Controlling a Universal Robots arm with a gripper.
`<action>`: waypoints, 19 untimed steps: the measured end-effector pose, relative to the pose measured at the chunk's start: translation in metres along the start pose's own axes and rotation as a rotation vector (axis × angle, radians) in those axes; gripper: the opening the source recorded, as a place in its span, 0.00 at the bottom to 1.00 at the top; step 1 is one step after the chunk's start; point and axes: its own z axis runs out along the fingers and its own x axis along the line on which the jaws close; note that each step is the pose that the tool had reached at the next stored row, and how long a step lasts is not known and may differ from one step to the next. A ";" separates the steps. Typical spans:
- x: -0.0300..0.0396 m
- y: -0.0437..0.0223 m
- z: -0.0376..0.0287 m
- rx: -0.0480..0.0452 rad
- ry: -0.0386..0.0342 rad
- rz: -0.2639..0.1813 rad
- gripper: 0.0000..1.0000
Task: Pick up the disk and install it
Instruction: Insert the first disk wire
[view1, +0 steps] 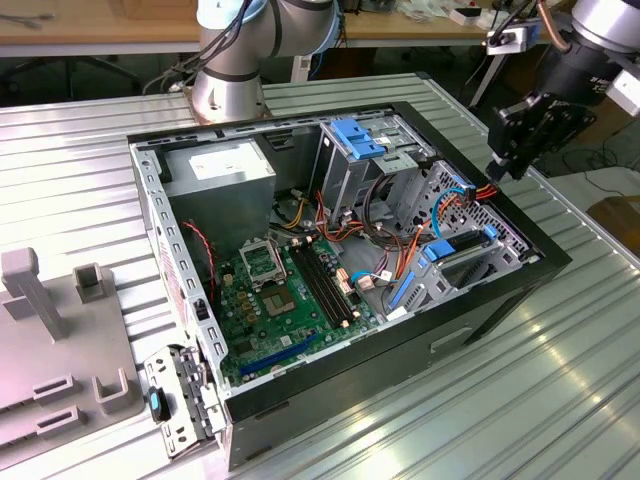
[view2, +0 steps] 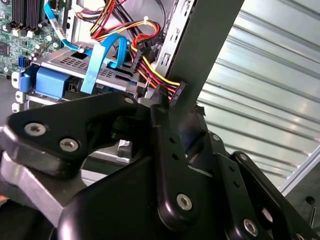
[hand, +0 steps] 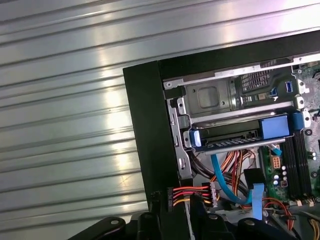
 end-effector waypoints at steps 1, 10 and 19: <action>0.0000 -0.0008 0.0030 -0.0001 0.0001 0.000 0.39; 0.0014 -0.0046 0.0182 0.0002 0.0001 0.000 0.39; 0.0023 -0.0045 0.0262 0.0017 0.0010 0.000 0.38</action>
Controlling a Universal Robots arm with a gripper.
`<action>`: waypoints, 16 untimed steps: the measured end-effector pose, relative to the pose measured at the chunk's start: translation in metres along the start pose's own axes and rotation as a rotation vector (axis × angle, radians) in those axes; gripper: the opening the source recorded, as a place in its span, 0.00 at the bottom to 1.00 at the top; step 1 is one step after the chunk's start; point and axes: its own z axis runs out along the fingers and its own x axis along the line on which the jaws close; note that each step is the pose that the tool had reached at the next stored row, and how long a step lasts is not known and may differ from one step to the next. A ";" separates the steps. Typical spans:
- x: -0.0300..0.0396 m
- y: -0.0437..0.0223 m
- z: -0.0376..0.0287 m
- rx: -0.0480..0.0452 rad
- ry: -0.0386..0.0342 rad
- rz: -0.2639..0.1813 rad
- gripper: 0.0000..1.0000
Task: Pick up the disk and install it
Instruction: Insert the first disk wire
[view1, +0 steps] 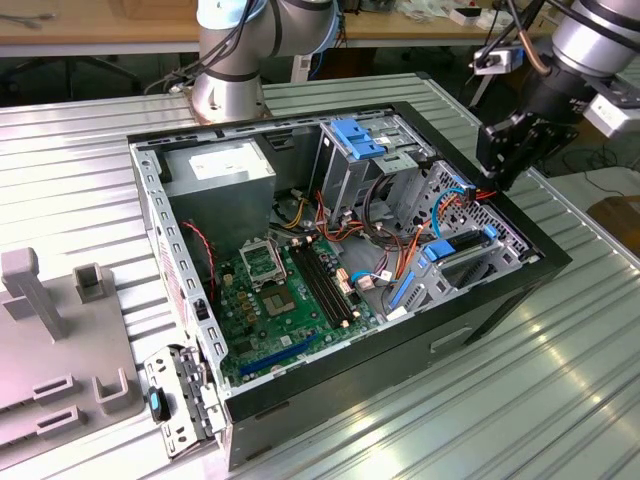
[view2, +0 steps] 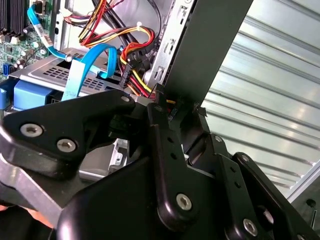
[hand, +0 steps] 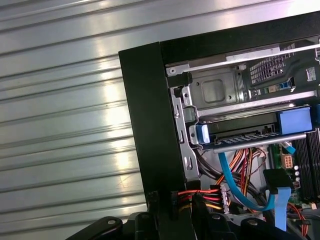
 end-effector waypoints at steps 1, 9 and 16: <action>0.0000 0.0000 0.0001 0.0000 0.0001 0.000 0.38; 0.0000 0.0001 0.0003 0.0001 0.0000 -0.001 0.19; 0.0000 0.0000 0.0004 0.0002 0.0000 -0.001 0.19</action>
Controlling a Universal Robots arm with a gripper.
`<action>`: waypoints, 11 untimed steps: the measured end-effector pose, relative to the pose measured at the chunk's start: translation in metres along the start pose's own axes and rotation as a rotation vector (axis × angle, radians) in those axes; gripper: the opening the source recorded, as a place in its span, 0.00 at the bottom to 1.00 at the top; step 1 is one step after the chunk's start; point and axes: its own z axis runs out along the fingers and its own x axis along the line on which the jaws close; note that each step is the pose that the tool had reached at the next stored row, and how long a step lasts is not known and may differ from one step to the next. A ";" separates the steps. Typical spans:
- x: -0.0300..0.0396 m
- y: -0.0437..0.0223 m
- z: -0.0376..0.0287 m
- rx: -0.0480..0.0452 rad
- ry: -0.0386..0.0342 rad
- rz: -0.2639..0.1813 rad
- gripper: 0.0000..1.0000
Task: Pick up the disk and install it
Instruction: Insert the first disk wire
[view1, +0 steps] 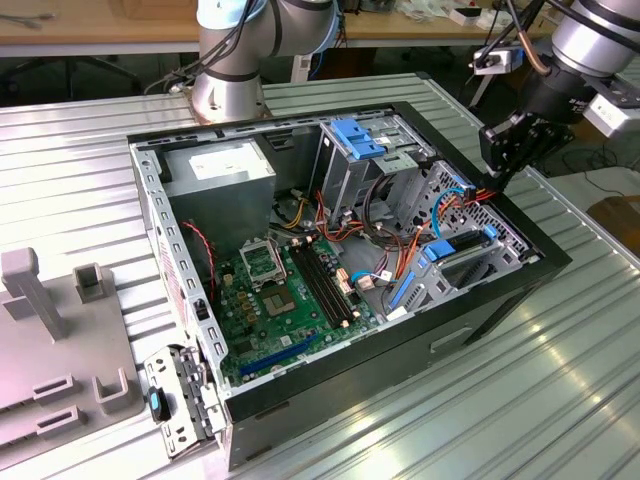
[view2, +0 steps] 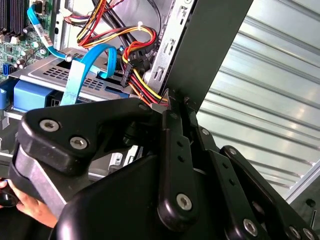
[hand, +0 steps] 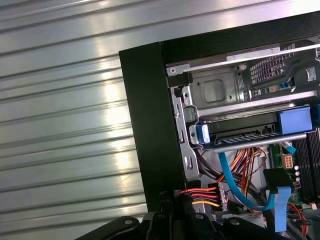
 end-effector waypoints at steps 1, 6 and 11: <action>0.0000 -0.0001 -0.0008 -0.0004 -0.0005 0.000 0.19; 0.0006 -0.0007 -0.0090 -0.0084 -0.0111 0.000 0.19; 0.0008 -0.0008 -0.0090 -0.0086 -0.0117 0.000 0.17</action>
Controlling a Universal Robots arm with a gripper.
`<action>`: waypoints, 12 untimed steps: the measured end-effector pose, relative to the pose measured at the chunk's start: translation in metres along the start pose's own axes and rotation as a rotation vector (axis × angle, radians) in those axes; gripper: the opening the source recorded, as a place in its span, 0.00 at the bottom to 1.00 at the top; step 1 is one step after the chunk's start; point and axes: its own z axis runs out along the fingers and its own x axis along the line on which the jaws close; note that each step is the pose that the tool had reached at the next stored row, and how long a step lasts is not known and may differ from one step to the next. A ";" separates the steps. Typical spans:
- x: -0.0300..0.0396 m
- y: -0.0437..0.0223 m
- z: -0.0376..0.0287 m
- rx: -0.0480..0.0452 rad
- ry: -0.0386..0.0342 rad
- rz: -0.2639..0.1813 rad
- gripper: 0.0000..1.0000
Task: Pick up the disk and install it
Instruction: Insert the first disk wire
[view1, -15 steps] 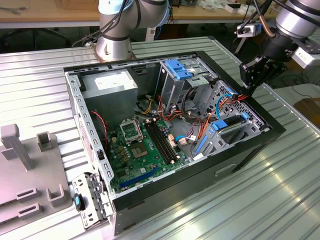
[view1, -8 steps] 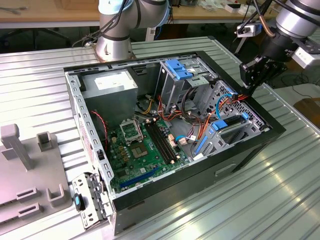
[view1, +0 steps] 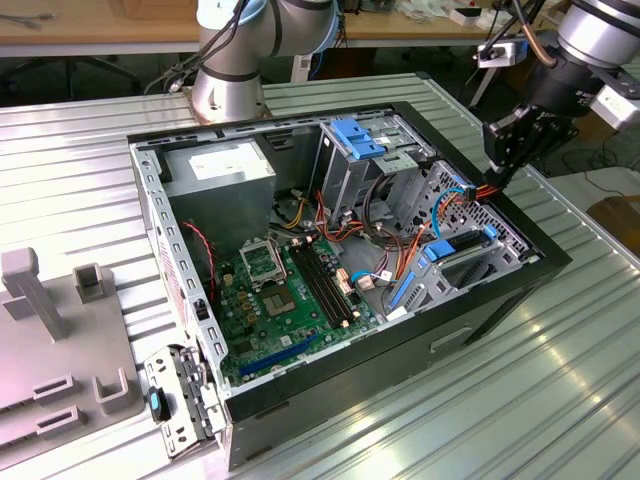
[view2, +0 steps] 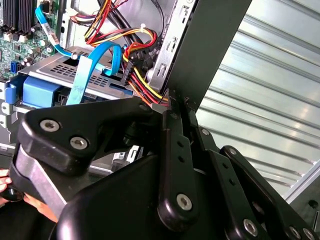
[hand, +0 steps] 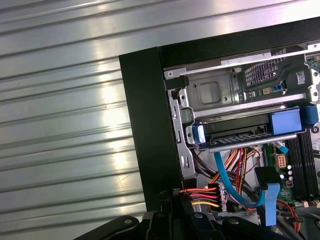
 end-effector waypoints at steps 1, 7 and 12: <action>0.0001 0.0000 0.0000 0.0001 -0.0003 0.000 0.17; -0.0007 0.0001 0.0001 0.0002 -0.0006 0.001 0.17; -0.0015 0.0003 0.0000 -0.0010 0.0020 0.063 0.17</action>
